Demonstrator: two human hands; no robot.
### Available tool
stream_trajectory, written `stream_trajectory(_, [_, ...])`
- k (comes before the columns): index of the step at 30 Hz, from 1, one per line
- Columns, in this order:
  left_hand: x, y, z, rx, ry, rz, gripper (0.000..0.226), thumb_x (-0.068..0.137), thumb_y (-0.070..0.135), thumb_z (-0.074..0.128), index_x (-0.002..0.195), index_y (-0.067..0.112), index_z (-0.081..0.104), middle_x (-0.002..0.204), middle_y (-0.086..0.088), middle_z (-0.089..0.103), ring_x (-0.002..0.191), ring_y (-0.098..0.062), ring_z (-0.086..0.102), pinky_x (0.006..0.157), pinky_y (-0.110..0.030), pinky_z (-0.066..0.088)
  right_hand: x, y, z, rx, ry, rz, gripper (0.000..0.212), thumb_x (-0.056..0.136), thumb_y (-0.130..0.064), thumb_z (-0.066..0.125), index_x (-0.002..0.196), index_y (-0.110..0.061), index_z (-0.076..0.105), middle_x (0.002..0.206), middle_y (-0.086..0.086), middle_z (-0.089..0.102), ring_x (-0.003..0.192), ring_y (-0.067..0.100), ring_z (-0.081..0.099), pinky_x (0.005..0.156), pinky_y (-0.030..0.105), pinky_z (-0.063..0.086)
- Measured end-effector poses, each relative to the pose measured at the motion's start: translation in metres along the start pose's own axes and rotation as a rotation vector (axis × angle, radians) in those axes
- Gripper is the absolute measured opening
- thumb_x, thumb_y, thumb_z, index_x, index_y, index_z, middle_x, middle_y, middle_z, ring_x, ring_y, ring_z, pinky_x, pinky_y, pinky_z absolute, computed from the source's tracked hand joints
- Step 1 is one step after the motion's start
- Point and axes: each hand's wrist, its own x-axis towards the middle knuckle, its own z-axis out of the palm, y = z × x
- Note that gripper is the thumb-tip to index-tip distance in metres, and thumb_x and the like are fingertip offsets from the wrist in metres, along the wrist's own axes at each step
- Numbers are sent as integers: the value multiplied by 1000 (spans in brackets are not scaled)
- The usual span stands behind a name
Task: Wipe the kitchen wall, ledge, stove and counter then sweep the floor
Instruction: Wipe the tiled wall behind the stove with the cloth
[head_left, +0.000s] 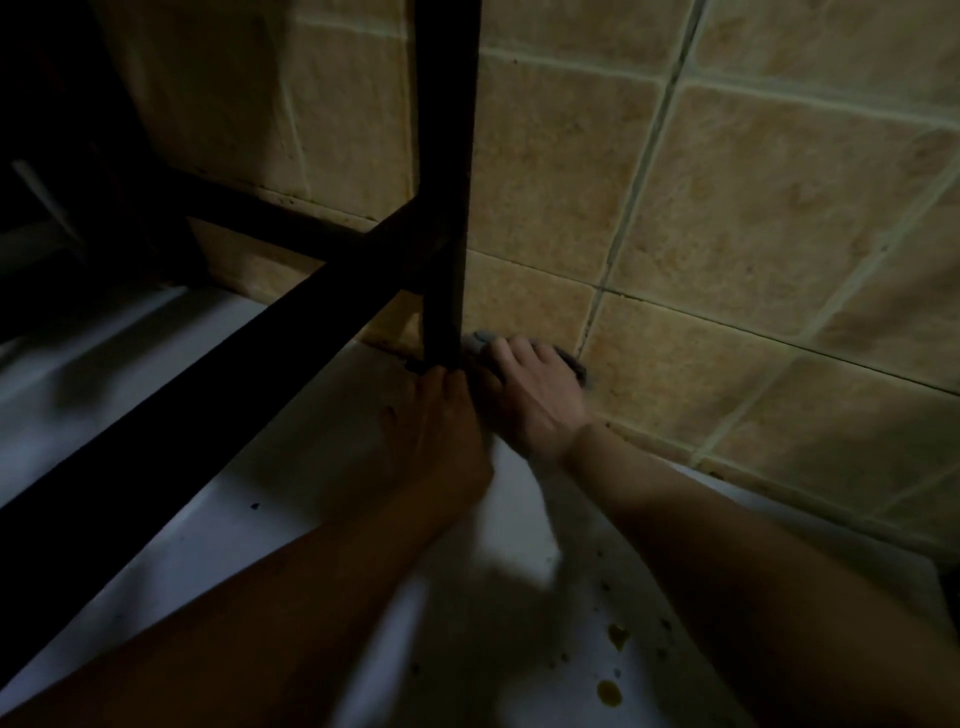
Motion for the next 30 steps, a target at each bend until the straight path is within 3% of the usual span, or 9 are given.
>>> stream_trajectory(4, [2, 3, 0, -16, -7, -2, 82, 88, 23, 62, 149, 18, 8, 156, -5, 8, 143, -27, 11, 115, -44, 15, 0, 8, 7, -160, -35, -102, 37, 76, -40, 68, 110, -25, 69, 98, 6, 59, 86, 26, 42, 68, 35, 24])
stream_trajectory(6, [0, 8, 0, -11, -12, 7, 80, 88, 24, 61, 149, 18, 9, 155, -5, 10, 142, -27, 13, 114, -44, 17, -6, 15, 4, -204, -68, -138, 31, 82, -38, 56, 107, -24, 69, 96, 5, 59, 86, 26, 46, 68, 34, 25])
stream_trajectory(9, [-3, 16, 1, -4, -2, 33, 76, 90, 27, 58, 149, 17, 10, 153, -5, 12, 141, -28, 15, 113, -44, 18, -23, 28, -4, -182, -82, -120, 44, 84, -31, 32, 102, -21, 71, 94, 6, 61, 84, 25, 54, 69, 34, 28])
stream_trajectory(14, [-11, 30, 4, -56, -40, 87, 78, 88, 24, 60, 148, 18, 10, 155, -3, 7, 141, -29, 11, 113, -44, 18, -83, 68, -13, -122, -27, -103, 42, 89, -30, 34, 102, -13, 70, 98, 10, 61, 88, 27, 46, 69, 35, 32])
stream_trajectory(17, [-17, 35, 6, -45, -59, 124, 82, 88, 25, 60, 149, 17, 6, 156, -3, 3, 143, -28, 6, 115, -45, 14, -110, 83, -12, -152, -31, -83, 30, 87, -22, 46, 105, -9, 67, 99, 12, 58, 89, 28, 43, 69, 34, 30])
stream_trajectory(20, [-16, 30, 4, -30, -57, 127, 82, 89, 26, 60, 150, 17, 5, 156, -3, 4, 143, -28, 7, 115, -44, 16, -128, 85, -8, -162, 2, -11, 37, 86, -20, 40, 110, -7, 66, 96, 15, 59, 86, 29, 45, 69, 37, 37])
stream_trajectory(26, [-11, 29, 4, -34, -45, 125, 78, 88, 23, 59, 148, 17, 10, 155, -3, 9, 141, -29, 13, 114, -44, 20, -76, 49, -9, -124, 53, 112, 45, 85, -29, 42, 122, -13, 62, 98, 14, 57, 85, 29, 51, 69, 34, 43])
stream_trajectory(30, [-11, 40, 5, -24, -33, 149, 73, 86, 23, 61, 144, 19, 18, 150, -3, 17, 137, -30, 19, 111, -44, 25, -70, 50, -2, -148, 15, 11, 44, 84, -31, 44, 123, -19, 60, 109, 11, 47, 91, 28, 42, 74, 35, 35])
